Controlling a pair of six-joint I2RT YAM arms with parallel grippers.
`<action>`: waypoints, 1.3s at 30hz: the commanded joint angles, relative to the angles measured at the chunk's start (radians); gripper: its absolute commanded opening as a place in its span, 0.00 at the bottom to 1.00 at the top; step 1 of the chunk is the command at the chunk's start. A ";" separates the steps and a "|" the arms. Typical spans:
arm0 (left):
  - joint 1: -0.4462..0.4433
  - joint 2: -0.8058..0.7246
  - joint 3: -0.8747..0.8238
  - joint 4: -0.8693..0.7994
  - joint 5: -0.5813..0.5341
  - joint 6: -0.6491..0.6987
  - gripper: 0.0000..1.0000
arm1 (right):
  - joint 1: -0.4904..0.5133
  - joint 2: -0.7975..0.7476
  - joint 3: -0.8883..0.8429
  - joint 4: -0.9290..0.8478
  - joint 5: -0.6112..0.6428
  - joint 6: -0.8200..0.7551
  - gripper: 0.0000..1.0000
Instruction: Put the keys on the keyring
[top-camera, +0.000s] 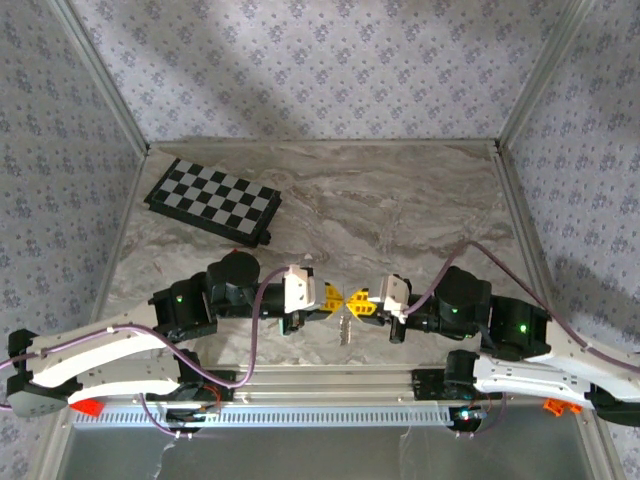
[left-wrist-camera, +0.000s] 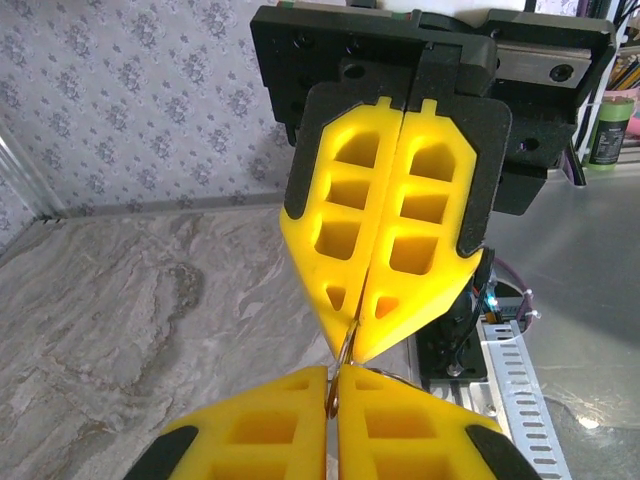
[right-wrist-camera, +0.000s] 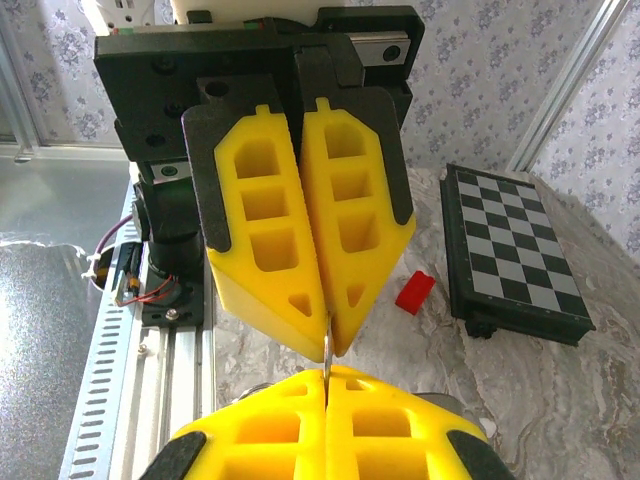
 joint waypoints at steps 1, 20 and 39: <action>0.001 0.001 -0.004 0.042 0.022 -0.001 0.10 | 0.000 -0.002 0.000 0.045 -0.010 -0.010 0.00; 0.009 -0.041 -0.076 0.134 -0.080 -0.029 0.00 | -0.014 -0.044 -0.031 0.030 0.014 0.035 0.48; 0.273 -0.092 -0.183 0.096 -0.203 -0.235 0.00 | -0.285 -0.074 -0.270 0.080 0.061 0.512 0.91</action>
